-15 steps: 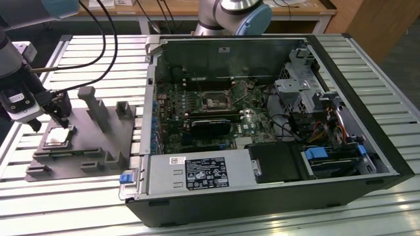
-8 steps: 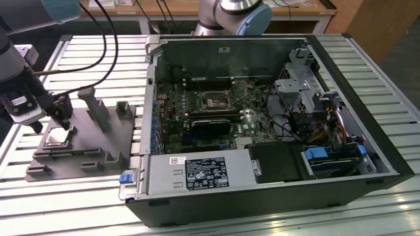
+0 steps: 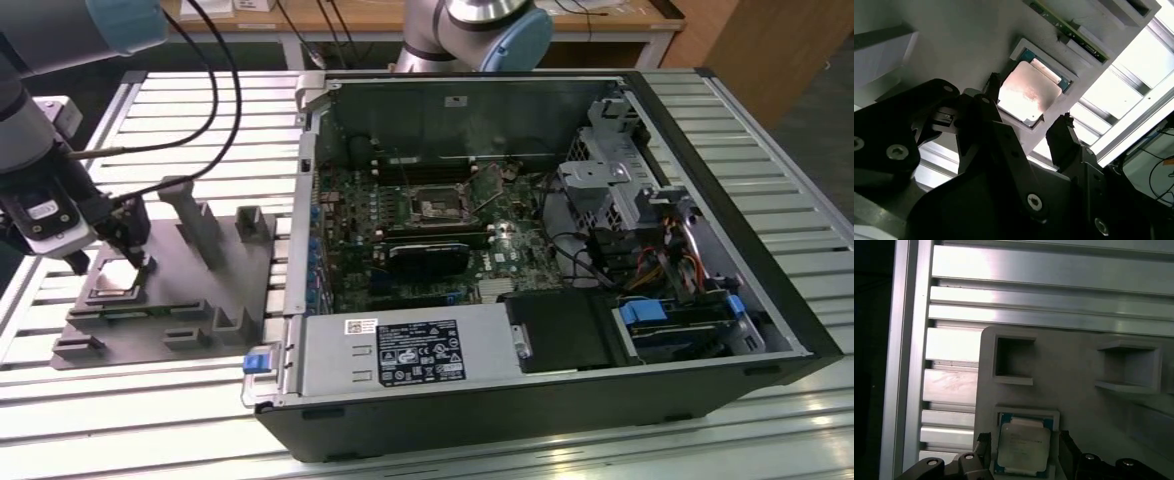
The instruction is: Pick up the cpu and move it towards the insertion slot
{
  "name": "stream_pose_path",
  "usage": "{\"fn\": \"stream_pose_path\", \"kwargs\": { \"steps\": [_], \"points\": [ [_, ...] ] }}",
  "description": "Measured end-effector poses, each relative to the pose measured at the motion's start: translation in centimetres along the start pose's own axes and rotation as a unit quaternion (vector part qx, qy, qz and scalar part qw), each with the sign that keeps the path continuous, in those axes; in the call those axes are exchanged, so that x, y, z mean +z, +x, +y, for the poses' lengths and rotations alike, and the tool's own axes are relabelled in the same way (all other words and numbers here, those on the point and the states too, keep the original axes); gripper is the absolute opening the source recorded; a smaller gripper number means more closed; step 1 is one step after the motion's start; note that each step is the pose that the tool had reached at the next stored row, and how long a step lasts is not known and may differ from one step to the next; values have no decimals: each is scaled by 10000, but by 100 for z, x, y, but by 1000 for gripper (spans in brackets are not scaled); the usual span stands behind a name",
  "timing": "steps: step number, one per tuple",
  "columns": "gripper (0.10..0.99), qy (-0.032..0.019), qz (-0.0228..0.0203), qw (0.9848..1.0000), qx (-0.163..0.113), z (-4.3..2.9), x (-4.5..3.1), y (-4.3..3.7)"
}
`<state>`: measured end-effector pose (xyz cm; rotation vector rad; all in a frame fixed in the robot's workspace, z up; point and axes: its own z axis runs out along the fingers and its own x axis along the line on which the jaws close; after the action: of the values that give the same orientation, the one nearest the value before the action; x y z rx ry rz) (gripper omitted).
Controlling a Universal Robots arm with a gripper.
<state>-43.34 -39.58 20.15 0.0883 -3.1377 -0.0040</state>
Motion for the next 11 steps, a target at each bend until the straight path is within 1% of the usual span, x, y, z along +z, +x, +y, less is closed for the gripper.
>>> {"fn": "stream_pose_path", "kwargs": {
  "steps": [11],
  "points": [
    [647,0,0,10000,0,0,72,0]
  ]
}}
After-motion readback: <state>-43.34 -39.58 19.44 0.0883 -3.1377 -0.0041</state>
